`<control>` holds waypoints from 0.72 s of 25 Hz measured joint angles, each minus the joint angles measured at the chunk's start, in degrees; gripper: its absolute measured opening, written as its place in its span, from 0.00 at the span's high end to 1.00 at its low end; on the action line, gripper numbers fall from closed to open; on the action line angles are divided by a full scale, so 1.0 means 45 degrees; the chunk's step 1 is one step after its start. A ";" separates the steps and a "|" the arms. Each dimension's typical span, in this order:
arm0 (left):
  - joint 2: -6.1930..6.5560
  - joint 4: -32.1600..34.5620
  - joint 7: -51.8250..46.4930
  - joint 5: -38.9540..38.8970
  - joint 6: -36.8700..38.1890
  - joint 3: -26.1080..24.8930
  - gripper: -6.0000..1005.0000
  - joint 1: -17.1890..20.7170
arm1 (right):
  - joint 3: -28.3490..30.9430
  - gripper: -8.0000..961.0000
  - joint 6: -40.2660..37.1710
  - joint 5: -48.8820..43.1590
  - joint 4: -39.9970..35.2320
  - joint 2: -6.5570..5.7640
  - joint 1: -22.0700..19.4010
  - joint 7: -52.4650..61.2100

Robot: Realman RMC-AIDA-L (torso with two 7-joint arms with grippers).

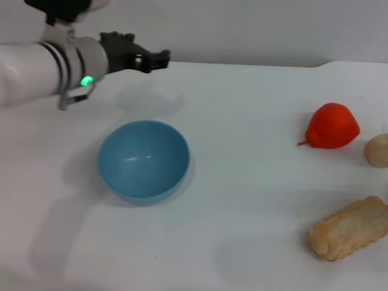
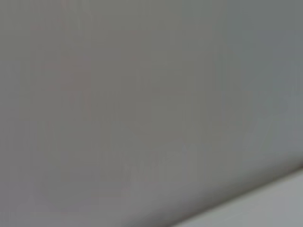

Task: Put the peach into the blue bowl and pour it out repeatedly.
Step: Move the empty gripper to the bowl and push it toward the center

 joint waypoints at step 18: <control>-0.0218 0.0589 0.1130 0.2534 0.9468 -0.3987 0.19 -0.2755 | -0.0002 0.26 0.0092 -0.0002 0.0082 0.0020 0.0124 0.0008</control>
